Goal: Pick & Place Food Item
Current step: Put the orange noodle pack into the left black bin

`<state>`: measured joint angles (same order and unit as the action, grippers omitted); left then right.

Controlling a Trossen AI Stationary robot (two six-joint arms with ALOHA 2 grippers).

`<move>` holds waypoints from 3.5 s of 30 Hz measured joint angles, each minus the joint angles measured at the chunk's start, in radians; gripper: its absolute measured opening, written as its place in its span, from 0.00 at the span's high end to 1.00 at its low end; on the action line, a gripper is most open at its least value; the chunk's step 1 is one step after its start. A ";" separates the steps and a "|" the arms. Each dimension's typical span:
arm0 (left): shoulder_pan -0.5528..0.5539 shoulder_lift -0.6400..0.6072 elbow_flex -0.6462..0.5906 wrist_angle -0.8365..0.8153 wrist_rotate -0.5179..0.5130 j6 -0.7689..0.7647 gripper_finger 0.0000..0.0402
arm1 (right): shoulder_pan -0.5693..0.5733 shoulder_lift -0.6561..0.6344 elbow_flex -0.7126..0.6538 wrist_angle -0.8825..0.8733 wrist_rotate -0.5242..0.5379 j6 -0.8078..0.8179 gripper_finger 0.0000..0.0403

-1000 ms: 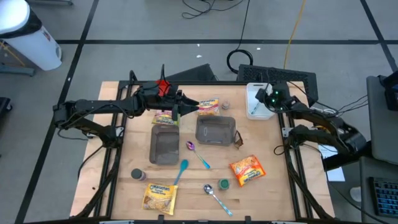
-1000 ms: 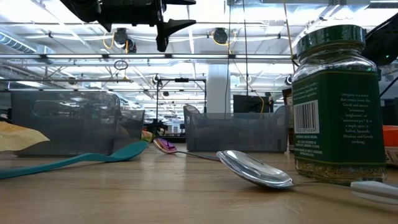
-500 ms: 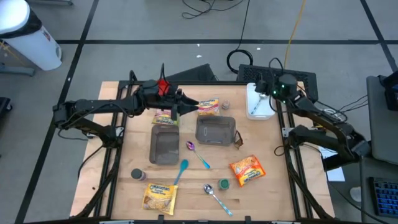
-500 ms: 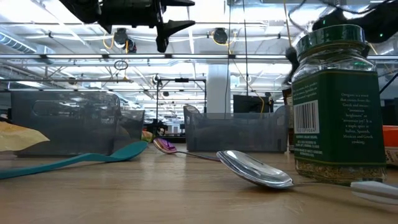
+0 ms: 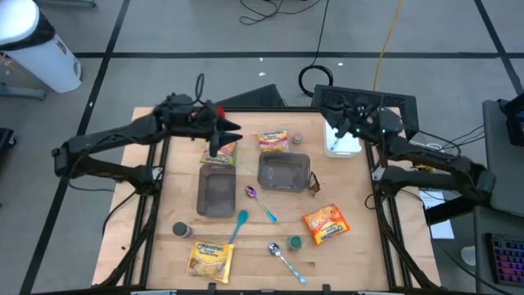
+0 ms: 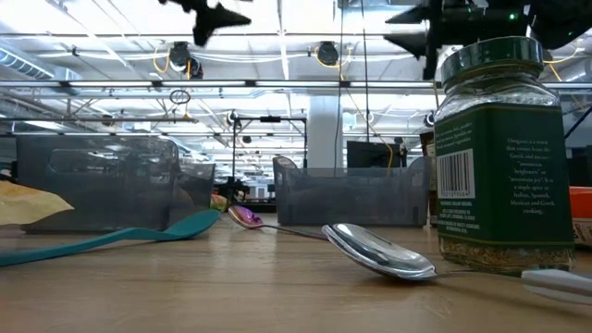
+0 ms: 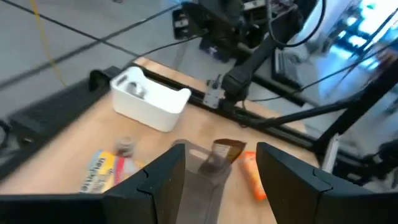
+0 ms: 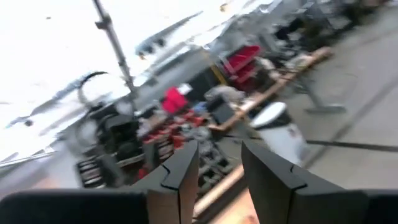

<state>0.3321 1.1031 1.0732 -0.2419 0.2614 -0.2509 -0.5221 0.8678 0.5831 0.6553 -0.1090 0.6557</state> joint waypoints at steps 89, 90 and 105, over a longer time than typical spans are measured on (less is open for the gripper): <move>-0.954 0.410 0.094 0.362 -0.766 -0.669 0.48 | 1.246 -0.130 -0.063 -1.119 0.614 0.779 0.48; -0.953 0.410 0.094 0.362 -0.764 -0.669 0.48 | 1.251 -0.138 -0.089 -1.109 0.593 0.812 0.48; -0.888 0.412 0.094 0.365 -0.706 -0.636 0.48 | 1.252 -0.200 -0.244 -1.179 0.286 0.953 0.50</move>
<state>-0.5563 1.5149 1.1667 0.1228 -0.4443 -0.8868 0.7303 0.6675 0.3389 -0.5240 0.1768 1.6085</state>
